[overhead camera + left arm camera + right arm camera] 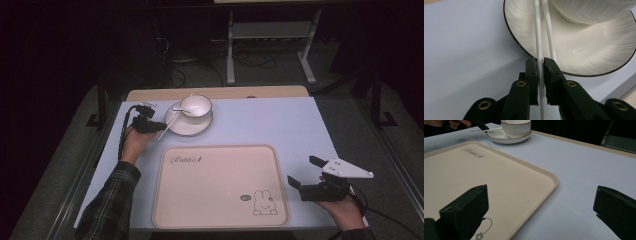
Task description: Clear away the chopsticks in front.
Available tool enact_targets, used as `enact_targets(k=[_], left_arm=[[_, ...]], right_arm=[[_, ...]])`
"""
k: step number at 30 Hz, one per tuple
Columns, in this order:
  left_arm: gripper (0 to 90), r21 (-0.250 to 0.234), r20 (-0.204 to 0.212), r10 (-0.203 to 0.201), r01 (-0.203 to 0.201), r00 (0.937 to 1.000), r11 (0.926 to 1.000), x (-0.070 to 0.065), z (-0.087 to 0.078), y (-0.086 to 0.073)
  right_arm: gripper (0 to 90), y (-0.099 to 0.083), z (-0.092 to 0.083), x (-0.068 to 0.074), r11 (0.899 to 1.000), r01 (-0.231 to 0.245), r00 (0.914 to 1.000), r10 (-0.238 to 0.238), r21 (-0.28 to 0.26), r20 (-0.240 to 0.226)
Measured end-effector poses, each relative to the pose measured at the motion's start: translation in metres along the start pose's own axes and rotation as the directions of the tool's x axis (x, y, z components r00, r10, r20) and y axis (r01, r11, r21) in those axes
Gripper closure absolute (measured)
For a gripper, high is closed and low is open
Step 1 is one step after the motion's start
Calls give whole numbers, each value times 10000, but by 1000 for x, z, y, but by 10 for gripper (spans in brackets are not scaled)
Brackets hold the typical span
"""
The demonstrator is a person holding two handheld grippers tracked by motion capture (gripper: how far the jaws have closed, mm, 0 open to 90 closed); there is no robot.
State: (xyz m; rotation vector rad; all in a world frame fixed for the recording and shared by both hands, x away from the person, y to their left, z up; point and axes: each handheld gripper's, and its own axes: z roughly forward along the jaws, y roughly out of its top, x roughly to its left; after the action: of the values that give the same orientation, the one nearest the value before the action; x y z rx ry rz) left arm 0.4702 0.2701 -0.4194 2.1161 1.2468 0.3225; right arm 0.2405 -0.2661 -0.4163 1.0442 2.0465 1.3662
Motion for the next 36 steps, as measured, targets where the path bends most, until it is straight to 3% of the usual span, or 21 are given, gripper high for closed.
enact_targets(k=[10, 15, 26, 36], left_arm=[[857, -109, -29, -162, 161, 9999, 9998, 0, -1, -2], [859, -416, -130, -280, 275, 9995, 9988, 2, -10, -3], [859, -1042, -36, -522, 515, 9986, 9932, 6, -49, -24], [860, -1548, 78, -670, 674, 9977, 9856, 5, -86, -63]], right_arm=[[0, 0, 0, 0, 10000, -22, 10000, 22, 4, 7], [0, 0, 0, 0, 10000, -25, 10000, 25, -7, 12], [0, 0, 0, 0, 10000, -20, 10000, 20, -30, 17], [0, 0, 0, 0, 10000, -31, 10000, 31, -22, 34]])
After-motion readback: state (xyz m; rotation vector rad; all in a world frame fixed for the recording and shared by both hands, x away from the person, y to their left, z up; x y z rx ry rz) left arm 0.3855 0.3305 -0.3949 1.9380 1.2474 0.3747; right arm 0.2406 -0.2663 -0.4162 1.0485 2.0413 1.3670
